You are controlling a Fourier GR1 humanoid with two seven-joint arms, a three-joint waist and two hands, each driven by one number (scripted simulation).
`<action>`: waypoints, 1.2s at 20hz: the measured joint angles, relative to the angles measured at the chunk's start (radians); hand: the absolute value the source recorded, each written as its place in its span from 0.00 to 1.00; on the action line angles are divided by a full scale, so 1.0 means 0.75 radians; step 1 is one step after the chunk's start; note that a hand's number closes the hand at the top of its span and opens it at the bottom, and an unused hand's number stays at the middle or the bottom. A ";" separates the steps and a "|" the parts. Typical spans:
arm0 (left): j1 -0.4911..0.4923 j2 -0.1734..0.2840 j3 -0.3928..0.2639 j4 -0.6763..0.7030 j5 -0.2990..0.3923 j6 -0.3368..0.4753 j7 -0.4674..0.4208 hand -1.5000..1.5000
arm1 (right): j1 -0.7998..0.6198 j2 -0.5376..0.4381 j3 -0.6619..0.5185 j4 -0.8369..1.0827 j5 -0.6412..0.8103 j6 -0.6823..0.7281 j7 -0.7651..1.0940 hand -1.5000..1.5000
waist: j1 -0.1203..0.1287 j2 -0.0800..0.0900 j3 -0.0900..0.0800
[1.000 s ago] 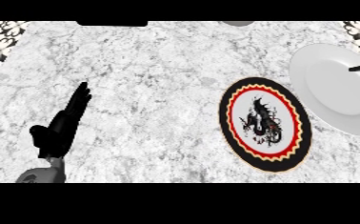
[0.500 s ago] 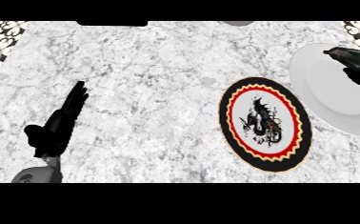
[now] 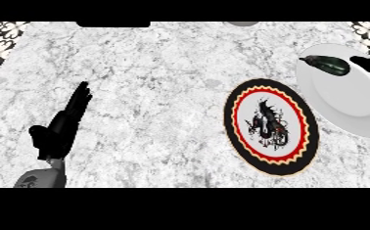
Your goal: Pick the eggplant from the plate and place it in the plate
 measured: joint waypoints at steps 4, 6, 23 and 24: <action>0.008 0.002 0.006 -0.010 0.005 -0.004 0.011 0.50 | 0.029 -0.044 -0.149 0.001 -0.169 0.080 -0.088 0.00 | -0.011 -0.003 0.000; 0.016 0.013 0.019 -0.017 0.021 -0.020 0.011 0.50 | 0.079 -0.064 -0.228 0.011 -0.258 0.142 -0.156 0.00 | -0.014 -0.004 0.000; 0.019 -0.009 0.016 -0.024 -0.004 -0.018 0.007 0.50 | 0.550 -0.367 -0.464 0.378 -0.509 0.761 -0.787 0.00 | -0.006 0.000 0.002; 0.010 -0.004 0.021 -0.017 0.001 -0.026 0.008 0.50 | 0.553 -0.382 -0.462 0.412 -0.504 0.770 -0.813 0.00 | -0.004 0.001 0.003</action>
